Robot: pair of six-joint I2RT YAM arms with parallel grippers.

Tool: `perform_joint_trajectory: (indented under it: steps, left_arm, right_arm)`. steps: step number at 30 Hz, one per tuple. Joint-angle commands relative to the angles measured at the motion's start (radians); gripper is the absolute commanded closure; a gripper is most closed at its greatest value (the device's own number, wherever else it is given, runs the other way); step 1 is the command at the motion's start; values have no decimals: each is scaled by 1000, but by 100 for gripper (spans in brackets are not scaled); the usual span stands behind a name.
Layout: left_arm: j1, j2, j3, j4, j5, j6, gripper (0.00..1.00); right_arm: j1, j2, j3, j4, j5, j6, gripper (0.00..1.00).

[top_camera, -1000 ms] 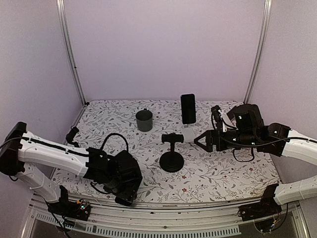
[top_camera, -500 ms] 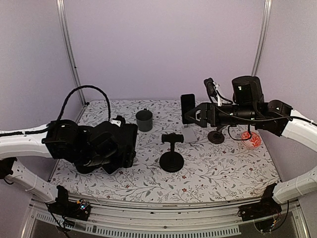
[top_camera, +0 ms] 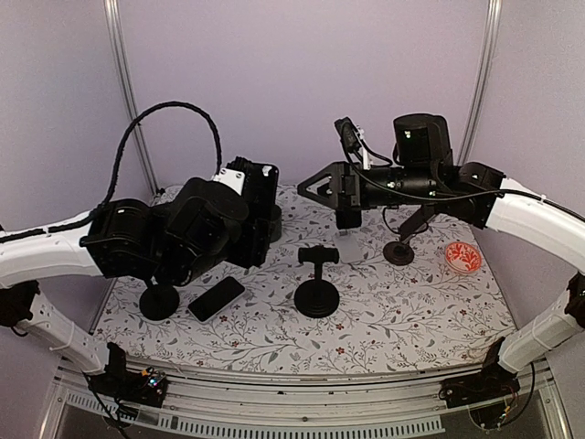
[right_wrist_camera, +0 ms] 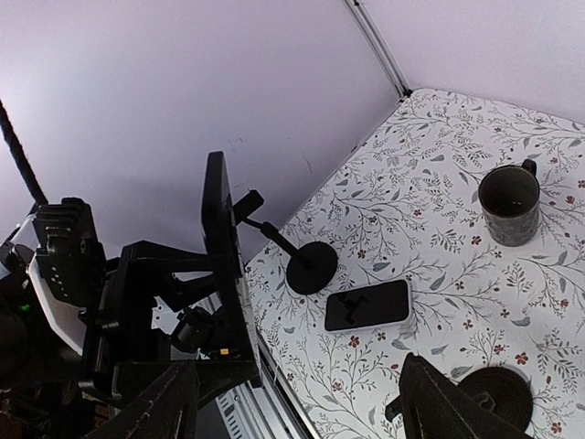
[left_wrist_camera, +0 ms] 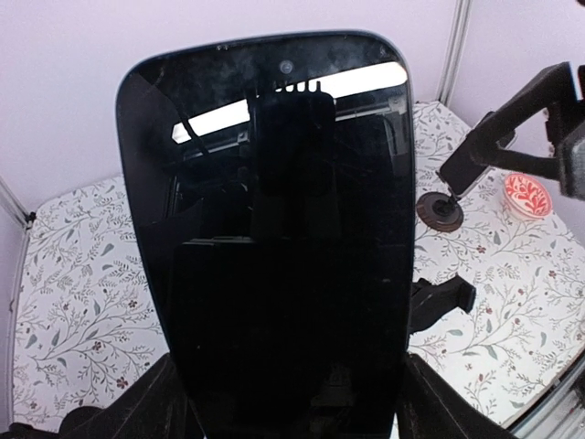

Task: Place the phone on the phone stand

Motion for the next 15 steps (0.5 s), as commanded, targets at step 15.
perform_joint_trajectory:
  steps: [15]
  left_arm:
    - [-28,110,147,122,-38,106,100]
  right_arm:
    - [17,55,14,137,-86,-22,43]
